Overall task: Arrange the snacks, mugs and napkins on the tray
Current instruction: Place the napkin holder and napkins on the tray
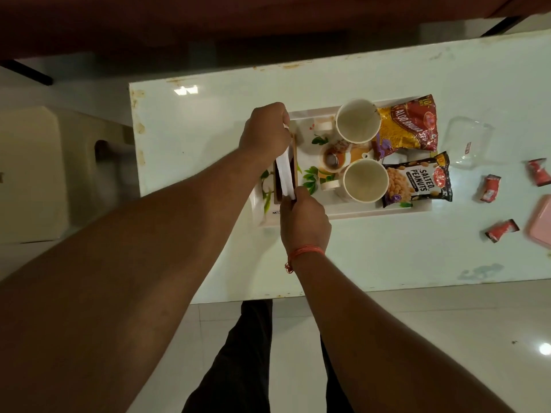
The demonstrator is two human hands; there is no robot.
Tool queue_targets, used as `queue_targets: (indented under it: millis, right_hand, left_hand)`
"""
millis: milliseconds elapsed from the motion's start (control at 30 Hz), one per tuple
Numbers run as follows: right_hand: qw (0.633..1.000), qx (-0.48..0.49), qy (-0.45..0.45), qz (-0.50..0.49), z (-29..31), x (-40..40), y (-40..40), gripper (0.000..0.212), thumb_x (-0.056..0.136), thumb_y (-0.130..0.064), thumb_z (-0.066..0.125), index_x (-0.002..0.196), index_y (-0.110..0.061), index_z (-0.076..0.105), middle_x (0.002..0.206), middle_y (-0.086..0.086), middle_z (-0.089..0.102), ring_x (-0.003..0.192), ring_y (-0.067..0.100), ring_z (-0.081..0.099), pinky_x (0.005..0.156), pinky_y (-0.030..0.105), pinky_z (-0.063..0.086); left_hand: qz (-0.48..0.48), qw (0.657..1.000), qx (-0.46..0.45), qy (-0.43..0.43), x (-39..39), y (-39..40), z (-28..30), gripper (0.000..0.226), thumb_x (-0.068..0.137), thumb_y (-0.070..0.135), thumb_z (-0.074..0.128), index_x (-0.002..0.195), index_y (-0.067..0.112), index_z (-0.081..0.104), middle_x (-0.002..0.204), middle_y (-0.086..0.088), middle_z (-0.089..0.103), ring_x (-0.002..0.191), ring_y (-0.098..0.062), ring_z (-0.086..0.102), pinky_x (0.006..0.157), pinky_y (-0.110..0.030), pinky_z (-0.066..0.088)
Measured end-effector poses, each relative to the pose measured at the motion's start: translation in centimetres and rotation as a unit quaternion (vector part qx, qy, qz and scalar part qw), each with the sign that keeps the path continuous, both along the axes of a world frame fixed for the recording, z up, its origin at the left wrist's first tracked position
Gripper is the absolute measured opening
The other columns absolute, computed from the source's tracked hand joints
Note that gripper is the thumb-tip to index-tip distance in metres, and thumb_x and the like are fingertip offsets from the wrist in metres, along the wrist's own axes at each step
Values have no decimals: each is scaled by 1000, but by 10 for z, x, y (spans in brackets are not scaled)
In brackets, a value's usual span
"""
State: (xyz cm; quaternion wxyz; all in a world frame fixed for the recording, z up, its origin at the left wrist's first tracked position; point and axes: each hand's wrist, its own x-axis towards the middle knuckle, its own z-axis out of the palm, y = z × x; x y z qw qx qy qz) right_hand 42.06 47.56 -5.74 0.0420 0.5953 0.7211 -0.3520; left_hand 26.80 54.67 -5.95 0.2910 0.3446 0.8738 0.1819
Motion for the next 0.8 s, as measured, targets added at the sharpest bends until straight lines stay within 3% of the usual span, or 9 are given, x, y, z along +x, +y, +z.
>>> queue_targets:
  millis: [200, 333, 567, 733, 800]
  right_hand:
    - [1000, -7, -14, -19, -10, 1, -4, 23, 101, -38, 46, 106, -21, 62, 87, 0, 70, 76, 24, 66, 70, 40, 59]
    - [999, -19, -20, -17, -16, 3, -4, 26, 101, -40, 46, 107, -22, 63, 88, 1, 71, 78, 25, 67, 72, 40, 59]
    - [1000, -18, -25, 2, -22, 4, -2, 29, 100, -46, 47, 103, -23, 63, 86, -1, 71, 76, 24, 66, 68, 35, 56]
    - [999, -37, -23, 0, -24, 11, 0, 30, 96, -52, 50, 100, -25, 61, 92, -4, 70, 83, 21, 65, 68, 29, 46]
    - [999, -39, -20, 0, -25, 14, 0, 30, 94, -54, 53, 102, -26, 60, 96, -6, 70, 85, 19, 65, 69, 29, 47]
  left_hand:
    - [-52, 997, -28, 55, 4, 4, -4, 20, 86, 4, 58, 103, 13, 64, 102, -7, 67, 92, -24, 62, 76, -33, 51]
    - [-69, 995, -38, 55, 6, 7, -8, 26, 85, 3, 57, 107, 14, 66, 106, -8, 68, 98, -27, 62, 85, -40, 54]
    - [-67, 996, -36, 44, 2, 7, -14, 28, 85, 4, 54, 107, 16, 66, 107, -5, 68, 101, -25, 61, 89, -41, 53]
    - [-54, 998, -21, 27, -1, 0, -16, 18, 91, 17, 50, 101, 14, 64, 104, -4, 67, 99, -24, 60, 85, -40, 53]
    - [-44, 999, -11, 22, -2, -3, -15, 24, 96, 29, 47, 106, 13, 62, 108, -5, 66, 104, -25, 58, 86, -40, 52]
